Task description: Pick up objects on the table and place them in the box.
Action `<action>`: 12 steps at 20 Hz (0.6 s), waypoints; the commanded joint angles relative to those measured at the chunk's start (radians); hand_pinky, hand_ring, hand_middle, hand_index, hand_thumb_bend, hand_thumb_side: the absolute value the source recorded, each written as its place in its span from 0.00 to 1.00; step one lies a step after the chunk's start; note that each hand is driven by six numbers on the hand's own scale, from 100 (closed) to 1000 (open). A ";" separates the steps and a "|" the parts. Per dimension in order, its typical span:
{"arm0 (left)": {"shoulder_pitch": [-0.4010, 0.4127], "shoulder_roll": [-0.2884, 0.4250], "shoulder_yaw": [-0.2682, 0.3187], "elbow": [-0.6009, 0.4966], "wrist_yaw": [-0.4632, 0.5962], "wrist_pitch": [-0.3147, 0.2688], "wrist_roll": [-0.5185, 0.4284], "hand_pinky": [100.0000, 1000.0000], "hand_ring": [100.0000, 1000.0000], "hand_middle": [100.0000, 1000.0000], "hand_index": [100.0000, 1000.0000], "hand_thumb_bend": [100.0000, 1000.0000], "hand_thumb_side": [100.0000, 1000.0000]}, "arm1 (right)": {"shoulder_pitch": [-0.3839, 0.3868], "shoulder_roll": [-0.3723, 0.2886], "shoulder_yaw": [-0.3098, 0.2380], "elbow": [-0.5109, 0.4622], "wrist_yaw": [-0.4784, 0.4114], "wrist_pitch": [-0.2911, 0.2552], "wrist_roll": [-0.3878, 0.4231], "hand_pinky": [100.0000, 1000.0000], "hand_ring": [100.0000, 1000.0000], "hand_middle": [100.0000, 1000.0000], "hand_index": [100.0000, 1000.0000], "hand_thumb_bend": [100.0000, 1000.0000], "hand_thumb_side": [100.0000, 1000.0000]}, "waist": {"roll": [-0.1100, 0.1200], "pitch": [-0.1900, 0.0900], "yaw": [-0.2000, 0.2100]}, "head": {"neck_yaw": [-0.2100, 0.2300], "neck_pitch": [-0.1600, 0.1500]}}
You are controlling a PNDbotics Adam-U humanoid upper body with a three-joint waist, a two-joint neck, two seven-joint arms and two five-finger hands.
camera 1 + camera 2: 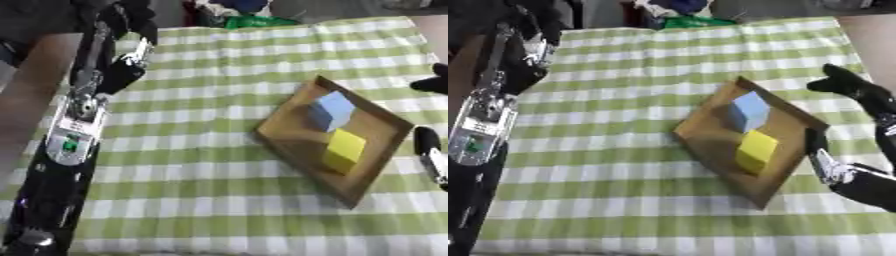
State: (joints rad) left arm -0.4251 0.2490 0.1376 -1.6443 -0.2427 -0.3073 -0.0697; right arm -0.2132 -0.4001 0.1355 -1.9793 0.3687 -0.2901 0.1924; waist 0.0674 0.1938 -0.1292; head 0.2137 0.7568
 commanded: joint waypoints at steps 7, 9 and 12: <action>0.016 -0.011 0.020 -0.035 0.008 0.023 0.002 0.59 0.61 0.59 0.78 0.10 0.51 | -0.010 -0.004 -0.009 -0.021 0.011 0.008 -0.012 0.89 0.83 0.77 1.00 0.00 0.42 | -0.001 -0.010 0.003 | 0.004 0.013; 0.015 -0.012 0.019 -0.034 0.006 0.023 0.001 0.59 0.60 0.59 0.78 0.09 0.51 | -0.012 -0.002 -0.007 -0.021 0.012 0.009 -0.011 0.89 0.83 0.77 1.00 0.00 0.42 | 0.000 -0.009 0.004 | 0.001 0.013; 0.018 -0.014 0.020 -0.033 0.004 0.024 0.004 0.59 0.60 0.59 0.78 0.09 0.52 | -0.013 -0.003 -0.005 -0.021 0.012 0.010 -0.007 0.89 0.83 0.77 1.00 0.00 0.42 | 0.001 -0.010 0.004 | -0.002 0.013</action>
State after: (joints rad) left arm -0.3981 0.2246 0.1462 -1.6597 -0.2383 -0.2855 -0.0682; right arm -0.2128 -0.3942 0.1355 -1.9793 0.3771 -0.2814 0.1850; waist 0.0720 0.1965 -0.1265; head 0.2150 0.7644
